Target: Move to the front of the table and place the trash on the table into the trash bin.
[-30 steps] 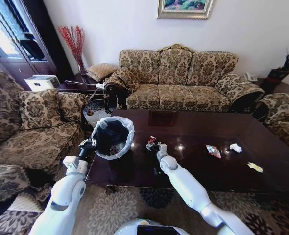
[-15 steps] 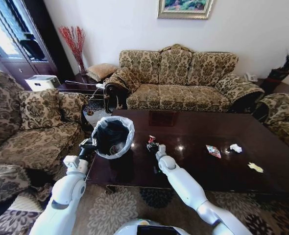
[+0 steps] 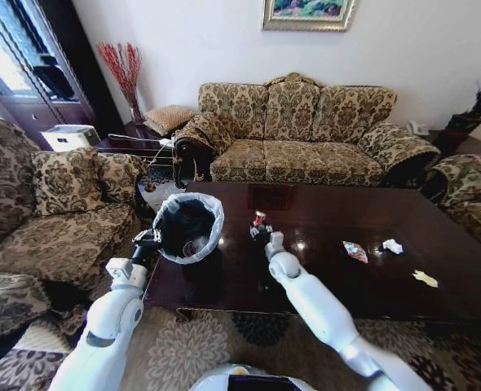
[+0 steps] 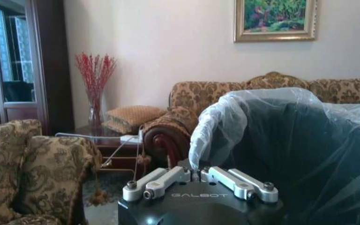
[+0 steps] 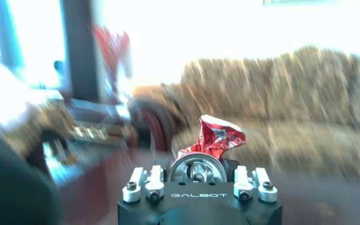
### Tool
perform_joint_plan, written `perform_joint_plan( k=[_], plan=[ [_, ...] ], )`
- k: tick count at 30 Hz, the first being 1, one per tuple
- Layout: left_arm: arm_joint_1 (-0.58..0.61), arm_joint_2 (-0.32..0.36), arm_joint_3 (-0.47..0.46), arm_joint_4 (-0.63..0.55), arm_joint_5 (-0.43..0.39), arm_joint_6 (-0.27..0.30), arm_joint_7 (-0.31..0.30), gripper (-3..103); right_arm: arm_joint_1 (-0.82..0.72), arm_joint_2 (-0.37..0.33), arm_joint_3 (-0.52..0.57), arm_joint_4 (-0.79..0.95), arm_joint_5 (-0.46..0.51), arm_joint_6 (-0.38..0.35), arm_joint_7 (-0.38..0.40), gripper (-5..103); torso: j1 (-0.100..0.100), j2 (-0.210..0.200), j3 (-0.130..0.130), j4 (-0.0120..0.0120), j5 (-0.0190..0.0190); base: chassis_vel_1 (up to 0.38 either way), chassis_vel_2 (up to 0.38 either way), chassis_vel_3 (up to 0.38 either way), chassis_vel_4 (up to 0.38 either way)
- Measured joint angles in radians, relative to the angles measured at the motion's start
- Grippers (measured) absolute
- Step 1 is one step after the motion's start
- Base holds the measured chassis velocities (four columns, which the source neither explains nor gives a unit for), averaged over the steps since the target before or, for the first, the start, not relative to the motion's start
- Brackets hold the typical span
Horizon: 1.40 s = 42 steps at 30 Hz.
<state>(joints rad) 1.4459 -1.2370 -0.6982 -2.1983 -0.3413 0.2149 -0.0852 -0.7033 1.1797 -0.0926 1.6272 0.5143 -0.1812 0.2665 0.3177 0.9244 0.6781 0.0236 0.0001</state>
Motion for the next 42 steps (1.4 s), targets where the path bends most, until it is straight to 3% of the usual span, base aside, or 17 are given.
perform_joint_plan(
  k=[5, 7, 12, 17, 21, 26, 29, 32, 37, 42],
  plan=[
    [0.002, 0.001, 0.007, 0.004, 0.003, 0.000, 0.001, 3, 0.094, -0.084, -0.034, 0.248, 0.105, -0.045, -0.002, 48, 0.000, 0.000, 0.000, 0.0002, -0.0003, 0.000, 0.000, 0.000, 0.000],
    [0.002, 0.001, 0.012, 0.004, 0.005, 0.003, 0.003, 3, 0.182, -0.124, -0.095, 0.360, 0.218, -0.064, -0.002, 48, 0.000, 0.000, 0.000, 0.0002, -0.0004, 0.000, 0.000, 0.000, 0.000],
    [0.002, 0.002, 0.015, 0.004, 0.008, 0.007, 0.004, 3, 0.302, -0.143, -0.234, 0.444, 0.350, -0.079, -0.002, 48, 0.000, 0.000, 0.000, 0.0005, -0.0003, 0.000, 0.000, 0.000, 0.000],
    [0.004, 0.005, 0.012, 0.002, 0.008, 0.009, 0.003, 3, 0.328, -0.127, -0.358, 0.455, 0.366, -0.085, -0.013, 47, 0.000, 0.000, 0.000, 0.0003, -0.0002, 0.000, 0.000, 0.000, 0.000],
    [0.004, 0.004, 0.010, -0.001, 0.009, 0.010, 0.003, 3, 0.327, -0.110, -0.467, 0.430, 0.323, -0.086, -0.019, 47, 0.000, 0.000, 0.000, 0.0003, -0.0001, 0.000, 0.000, 0.000, 0.000],
    [0.004, 0.004, 0.007, -0.003, 0.009, 0.011, 0.003, 3, 0.322, -0.109, -0.483, 0.426, 0.297, -0.106, -0.024, 44, 0.000, 0.000, 0.000, 0.0000, -0.0001, 0.000, 0.000, 0.000, 0.000],
    [0.005, 0.004, 0.004, -0.005, 0.009, 0.011, 0.003, 3, 0.316, -0.110, -0.483, 0.425, 0.278, -0.107, -0.025, 60, 0.000, 0.000, 0.000, 0.0001, -0.0001, 0.000, 0.000, 0.000, 0.000],
    [0.005, 0.003, 0.003, -0.005, 0.010, 0.011, 0.003, 3, 0.315, -0.111, -0.482, 0.427, 0.278, -0.107, -0.025, 65, 0.000, 0.000, 0.000, 0.0002, -0.0002, 0.000, 0.000, 0.000, 0.000],
    [0.006, 0.004, 0.001, -0.008, 0.010, 0.011, 0.003, 3, 0.311, -0.109, -0.470, 0.426, 0.272, -0.096, -0.022, 87, 0.000, 0.000, 0.000, 0.0001, -0.0001, 0.000, 0.000, 0.000, 0.000],
    [0.007, 0.004, 0.000, -0.011, 0.010, 0.011, 0.003, 3, 0.311, -0.105, -0.426, 0.427, 0.273, -0.086, 0.002, 99, 0.000, 0.000, 0.000, 0.0004, -0.0002, 0.000, 0.000, 0.000, 0.000]
  ],
)
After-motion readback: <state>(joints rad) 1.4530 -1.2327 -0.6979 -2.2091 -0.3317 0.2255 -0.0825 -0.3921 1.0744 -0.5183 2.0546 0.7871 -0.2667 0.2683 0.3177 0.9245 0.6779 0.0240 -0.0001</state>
